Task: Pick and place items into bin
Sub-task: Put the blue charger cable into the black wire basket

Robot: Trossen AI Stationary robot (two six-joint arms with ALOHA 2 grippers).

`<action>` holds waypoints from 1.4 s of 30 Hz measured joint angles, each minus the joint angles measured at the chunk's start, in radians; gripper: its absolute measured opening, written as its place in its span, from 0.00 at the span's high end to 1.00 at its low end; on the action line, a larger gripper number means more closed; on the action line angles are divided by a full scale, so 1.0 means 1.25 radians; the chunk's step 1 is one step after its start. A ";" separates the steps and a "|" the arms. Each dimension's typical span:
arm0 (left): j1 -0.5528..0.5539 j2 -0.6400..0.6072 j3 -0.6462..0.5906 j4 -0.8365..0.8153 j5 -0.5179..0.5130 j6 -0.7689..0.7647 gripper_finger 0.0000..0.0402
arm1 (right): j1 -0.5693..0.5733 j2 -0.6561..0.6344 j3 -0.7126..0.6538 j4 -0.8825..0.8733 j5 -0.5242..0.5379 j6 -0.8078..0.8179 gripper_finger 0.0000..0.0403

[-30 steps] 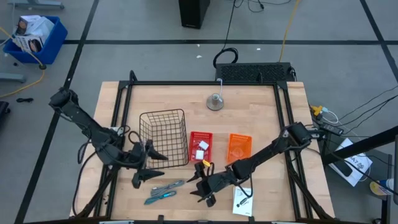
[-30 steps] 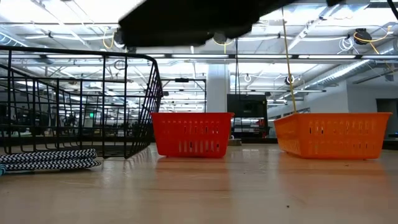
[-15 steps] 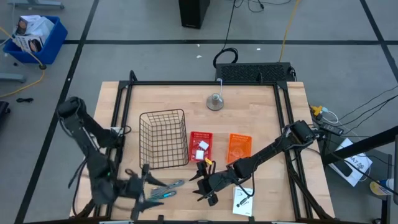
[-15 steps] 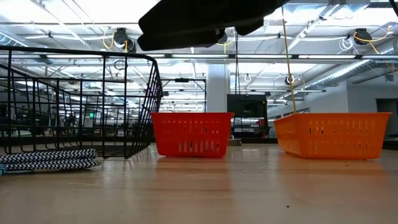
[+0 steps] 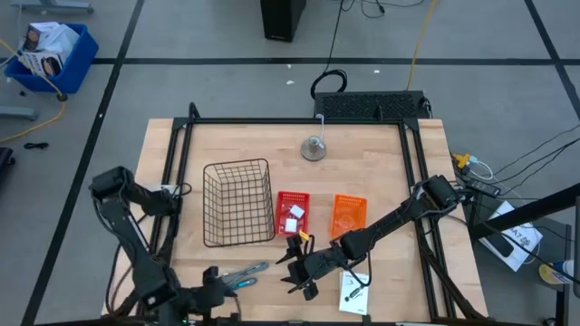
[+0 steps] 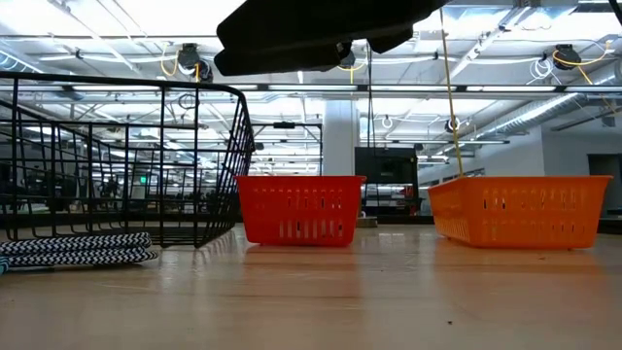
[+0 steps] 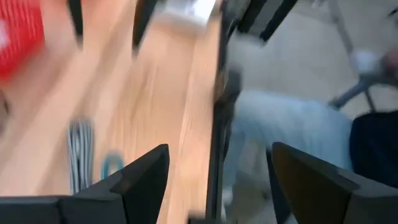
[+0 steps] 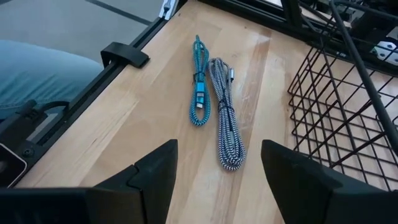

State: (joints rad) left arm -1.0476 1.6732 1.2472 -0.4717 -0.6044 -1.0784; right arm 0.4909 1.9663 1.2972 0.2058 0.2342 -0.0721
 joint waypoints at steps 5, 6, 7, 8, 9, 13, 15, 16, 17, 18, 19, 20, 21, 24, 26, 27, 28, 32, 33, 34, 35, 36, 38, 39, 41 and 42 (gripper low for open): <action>0.010 0.035 0.000 -0.096 0.115 -0.156 0.27 | 0.000 0.000 0.000 0.000 0.000 -0.016 0.44; 0.010 0.040 0.000 -0.102 0.136 -0.180 0.27 | 0.000 0.000 0.000 0.000 0.000 -0.015 0.44; 0.008 0.043 0.000 -0.105 0.154 -0.204 0.27 | 0.000 0.000 0.000 -0.001 0.000 -0.015 0.44; 0.007 0.046 0.000 -0.104 0.172 -0.223 0.27 | 0.000 0.000 0.000 -0.001 0.000 -0.016 0.44; 0.004 0.050 0.000 -0.102 0.188 -0.237 0.27 | 0.000 0.000 0.000 -0.001 0.000 -0.017 0.44; 0.001 0.072 0.000 -0.110 0.244 -0.266 0.27 | 0.000 0.000 0.000 0.000 0.000 -0.032 0.44; 0.002 0.084 0.000 -0.134 0.264 -0.287 0.27 | 0.000 0.000 0.000 0.005 0.000 -0.036 0.44; 0.005 0.091 0.000 -0.152 0.282 -0.302 0.27 | 0.000 0.000 0.000 0.005 0.000 -0.036 0.44; 0.009 0.099 0.000 -0.170 0.296 -0.315 0.27 | -0.001 0.000 0.000 0.005 0.000 -0.036 0.44; 0.013 0.106 0.000 -0.190 0.306 -0.323 0.27 | -0.001 0.000 0.000 0.005 0.000 -0.038 0.44; 0.014 0.113 -0.001 -0.206 0.312 -0.330 0.27 | -0.001 0.000 0.000 0.005 0.000 -0.041 0.44; 0.016 0.121 -0.001 -0.215 0.317 -0.335 0.27 | -0.001 0.000 0.000 0.005 0.000 -0.043 0.44; 0.018 0.130 -0.001 -0.223 0.326 -0.338 0.27 | -0.001 0.000 0.000 0.005 0.000 -0.045 0.44; 0.025 0.157 -0.001 -0.245 0.361 -0.339 0.27 | -0.004 0.000 0.000 0.005 -0.001 -0.044 0.44; 0.028 0.171 -0.001 -0.255 0.380 -0.345 0.27 | -0.006 0.000 0.000 0.005 0.000 -0.041 0.44; 0.028 0.180 -0.001 -0.260 0.388 -0.348 0.27 | -0.006 0.000 0.000 0.005 0.000 -0.040 0.44; 0.028 0.189 -0.001 -0.269 0.394 -0.348 0.27 | -0.007 0.000 0.000 0.005 0.000 -0.040 0.44; 0.028 0.212 -0.001 -0.284 0.400 -0.350 0.27 | -0.006 0.000 0.000 0.005 0.000 -0.039 0.44; 0.030 0.213 0.000 -0.284 0.400 -0.351 0.27 | -0.006 0.000 0.000 0.005 0.000 -0.039 0.44; 0.031 0.214 0.000 -0.283 0.400 -0.351 0.27 | -0.006 0.000 0.000 0.005 0.000 -0.039 0.44; 0.032 0.214 0.000 -0.283 0.400 -0.352 0.27 | -0.006 0.000 0.000 0.005 0.000 -0.039 0.44; 0.035 0.214 0.000 -0.283 0.401 -0.352 0.27 | -0.006 0.000 0.000 0.005 0.000 -0.039 0.44; 0.036 0.214 0.000 -0.282 0.400 -0.354 0.27 | -0.006 0.000 0.000 0.005 0.000 -0.039 0.44; 0.036 0.214 0.000 -0.282 0.397 -0.354 0.27 | -0.006 0.000 0.000 0.005 0.000 -0.039 0.44; 0.036 0.214 0.000 -0.282 0.392 -0.354 0.27 | -0.006 0.000 0.000 0.005 0.000 -0.039 0.44; 0.037 0.215 0.000 -0.282 0.389 -0.354 0.28 | -0.006 0.000 0.000 0.005 0.000 -0.039 0.44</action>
State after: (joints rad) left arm -1.0012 1.9415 1.2472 -0.8246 -0.1179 -1.5208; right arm 0.4831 1.9663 1.2972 0.2123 0.2337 -0.1207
